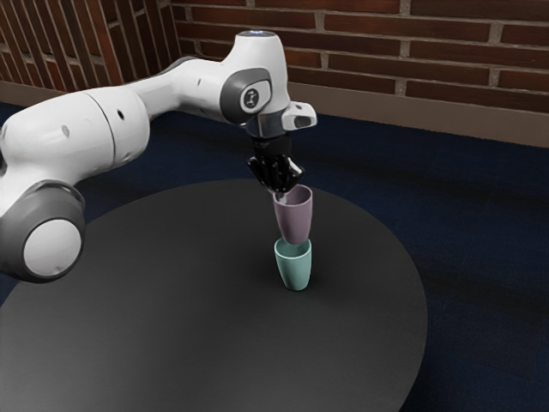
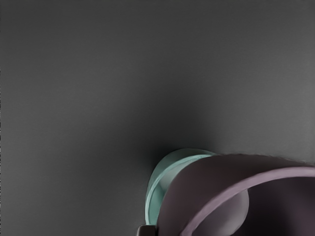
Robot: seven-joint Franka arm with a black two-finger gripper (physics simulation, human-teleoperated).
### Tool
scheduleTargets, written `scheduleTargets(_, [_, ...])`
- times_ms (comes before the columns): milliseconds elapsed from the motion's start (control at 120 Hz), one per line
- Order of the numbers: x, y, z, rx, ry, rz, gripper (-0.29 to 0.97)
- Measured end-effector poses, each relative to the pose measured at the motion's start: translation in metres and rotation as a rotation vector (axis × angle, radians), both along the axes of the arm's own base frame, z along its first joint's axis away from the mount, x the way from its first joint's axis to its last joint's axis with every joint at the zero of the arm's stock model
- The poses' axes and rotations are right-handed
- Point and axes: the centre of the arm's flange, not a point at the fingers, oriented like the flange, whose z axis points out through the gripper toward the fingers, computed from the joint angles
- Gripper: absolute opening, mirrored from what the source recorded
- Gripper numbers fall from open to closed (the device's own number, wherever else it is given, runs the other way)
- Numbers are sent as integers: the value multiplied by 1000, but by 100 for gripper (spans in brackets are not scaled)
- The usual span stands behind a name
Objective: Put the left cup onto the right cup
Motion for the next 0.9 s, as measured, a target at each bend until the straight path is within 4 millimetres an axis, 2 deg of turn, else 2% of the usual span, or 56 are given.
scheduleTargets(342, [1,1,-12,4,17,0,-11])
scheduleTargets(900, [-3,-2,-7,2,11,-3,-11])
